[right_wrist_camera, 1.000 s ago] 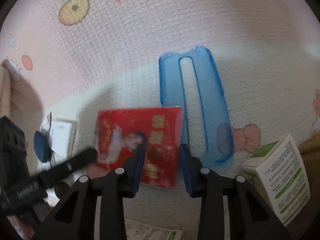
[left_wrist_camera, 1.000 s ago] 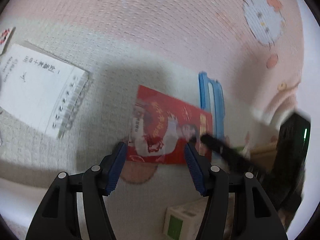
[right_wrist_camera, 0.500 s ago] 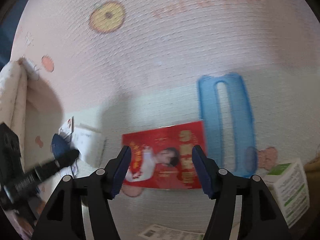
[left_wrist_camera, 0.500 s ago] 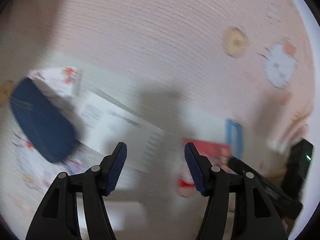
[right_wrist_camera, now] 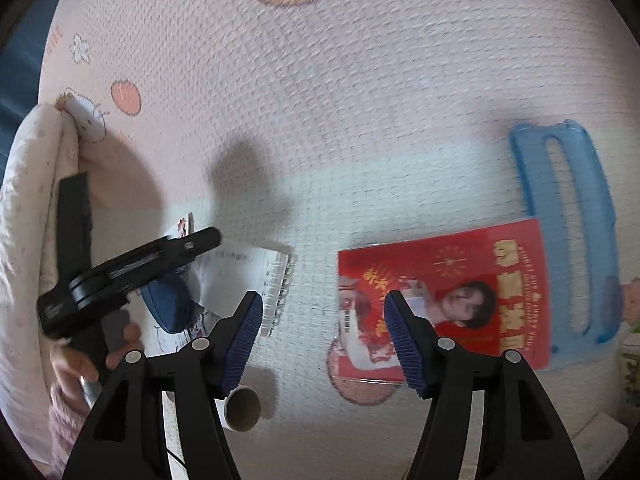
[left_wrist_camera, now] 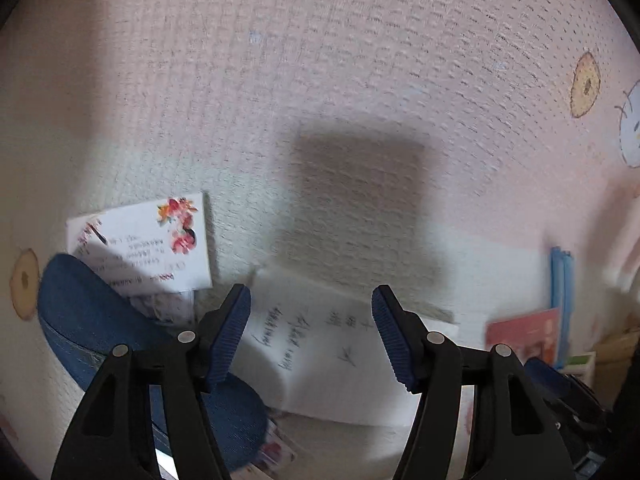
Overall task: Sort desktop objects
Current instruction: 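Move the open right gripper toward the red packet, then close the right gripper on the spiral edge of the white notepad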
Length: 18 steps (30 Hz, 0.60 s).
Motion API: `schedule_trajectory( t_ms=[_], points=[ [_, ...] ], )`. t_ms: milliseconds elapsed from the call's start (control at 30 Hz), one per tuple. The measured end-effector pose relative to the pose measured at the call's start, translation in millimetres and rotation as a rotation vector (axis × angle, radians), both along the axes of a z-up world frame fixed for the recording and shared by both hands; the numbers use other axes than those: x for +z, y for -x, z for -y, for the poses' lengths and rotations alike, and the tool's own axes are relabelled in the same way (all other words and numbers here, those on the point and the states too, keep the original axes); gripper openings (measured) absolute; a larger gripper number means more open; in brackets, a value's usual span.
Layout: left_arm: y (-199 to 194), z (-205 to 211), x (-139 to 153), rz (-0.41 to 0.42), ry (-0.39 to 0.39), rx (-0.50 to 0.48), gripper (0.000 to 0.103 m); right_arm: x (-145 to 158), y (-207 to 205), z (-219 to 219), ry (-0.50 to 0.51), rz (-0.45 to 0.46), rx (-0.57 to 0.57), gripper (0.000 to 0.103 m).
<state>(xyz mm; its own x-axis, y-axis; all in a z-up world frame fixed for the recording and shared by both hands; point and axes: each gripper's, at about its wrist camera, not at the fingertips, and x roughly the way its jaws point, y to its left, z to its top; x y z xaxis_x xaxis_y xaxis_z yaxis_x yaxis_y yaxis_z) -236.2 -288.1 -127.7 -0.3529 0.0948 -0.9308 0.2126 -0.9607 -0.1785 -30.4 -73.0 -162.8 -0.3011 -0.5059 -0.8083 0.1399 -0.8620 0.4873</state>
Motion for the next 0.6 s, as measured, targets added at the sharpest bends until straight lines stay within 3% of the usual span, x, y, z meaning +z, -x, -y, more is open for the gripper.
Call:
schedule_trajectory(
  t_ms=[167,333,400,500,533,600],
  points=[
    [-13,7,0,-0.004,-0.152,-0.017,0.067,-10,1,13,0.009,0.003,0.011,0.061],
    [-24,-12,-3,-0.023,-0.104,-0.053,0.067,-26,3,22,0.082,-0.01,0.003,0.061],
    [-30,-18,-3,-0.03,-0.118,-0.058,0.067,-29,2,23,0.096,-0.042,0.005,0.06],
    [-39,-36,-11,-0.032,-0.188,-0.072,0.067,-27,-2,26,0.032,-0.074,0.021,0.043],
    [-42,-40,-12,-0.032,-0.182,-0.075,0.067,-28,-2,27,0.009,-0.075,0.027,0.034],
    [-48,-45,-12,-0.033,-0.159,-0.087,0.067,-27,-3,26,-0.023,-0.089,0.023,0.03]
  ],
)
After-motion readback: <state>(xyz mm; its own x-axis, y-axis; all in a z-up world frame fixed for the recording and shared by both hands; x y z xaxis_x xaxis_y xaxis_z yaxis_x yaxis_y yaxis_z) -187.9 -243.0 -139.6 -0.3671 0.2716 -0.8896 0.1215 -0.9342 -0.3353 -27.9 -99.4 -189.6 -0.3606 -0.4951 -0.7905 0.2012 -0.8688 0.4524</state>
